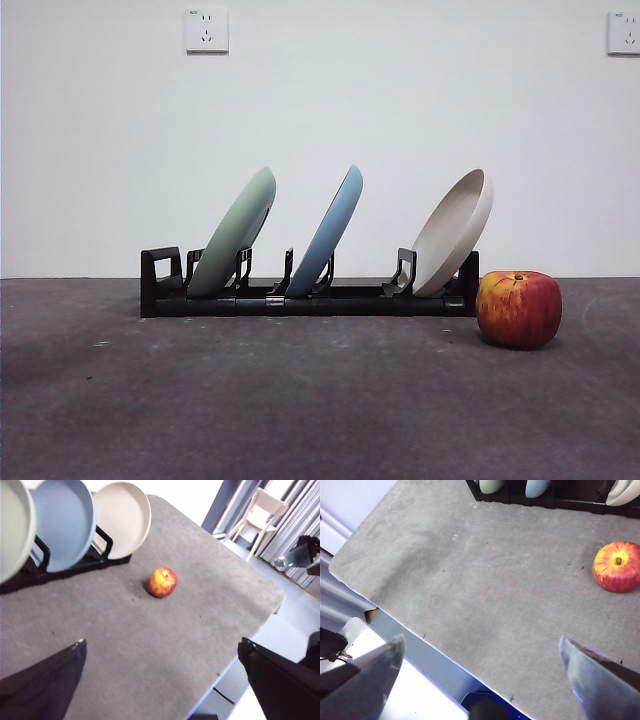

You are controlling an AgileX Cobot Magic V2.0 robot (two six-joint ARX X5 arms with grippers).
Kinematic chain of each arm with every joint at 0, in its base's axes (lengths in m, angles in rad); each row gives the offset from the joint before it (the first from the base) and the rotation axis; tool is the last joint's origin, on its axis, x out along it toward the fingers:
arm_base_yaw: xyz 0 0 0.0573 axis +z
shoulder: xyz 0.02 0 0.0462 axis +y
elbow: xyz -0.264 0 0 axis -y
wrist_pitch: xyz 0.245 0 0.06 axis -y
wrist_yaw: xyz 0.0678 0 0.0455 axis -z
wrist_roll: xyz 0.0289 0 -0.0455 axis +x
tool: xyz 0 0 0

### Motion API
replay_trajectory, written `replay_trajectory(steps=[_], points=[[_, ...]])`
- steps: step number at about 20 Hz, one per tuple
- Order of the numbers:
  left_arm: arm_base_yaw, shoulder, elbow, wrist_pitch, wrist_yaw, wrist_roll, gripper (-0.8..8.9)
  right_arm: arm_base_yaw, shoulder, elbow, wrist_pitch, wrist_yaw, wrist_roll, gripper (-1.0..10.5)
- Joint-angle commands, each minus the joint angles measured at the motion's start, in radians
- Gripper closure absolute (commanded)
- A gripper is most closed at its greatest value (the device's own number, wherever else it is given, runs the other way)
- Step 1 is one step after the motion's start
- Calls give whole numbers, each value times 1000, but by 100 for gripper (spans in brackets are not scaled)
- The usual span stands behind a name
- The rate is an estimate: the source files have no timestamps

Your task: Take the green plate from the plate rack,put the plate on the table,take the apple from the table,put the apple in the plate

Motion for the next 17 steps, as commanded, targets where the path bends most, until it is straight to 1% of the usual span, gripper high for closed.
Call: replay_trajectory(steps=[1, 5, 8, 12, 14, 17], points=[[-9, 43, 2, 77, -5, -21, 302, 2, 2, 1, 5, 0, 3, 253], [-55, 196, 33, 254, -14, -48, 303, 2, 11, 1, 5, 0, 3, 253], [-113, 360, 112, 328, -116, -37, 303, 2, 21, 1, 5, 0, 3, 253], [-166, 608, 274, 394, -224, -10, 304, 2, 27, 1, 5, 0, 3, 253], [-188, 732, 358, 424, -244, -11, 304, 2, 27, 1, 5, 0, 3, 253], [-213, 905, 469, 471, -323, 2, 304, 2, 27, 1, 5, 0, 3, 254]])
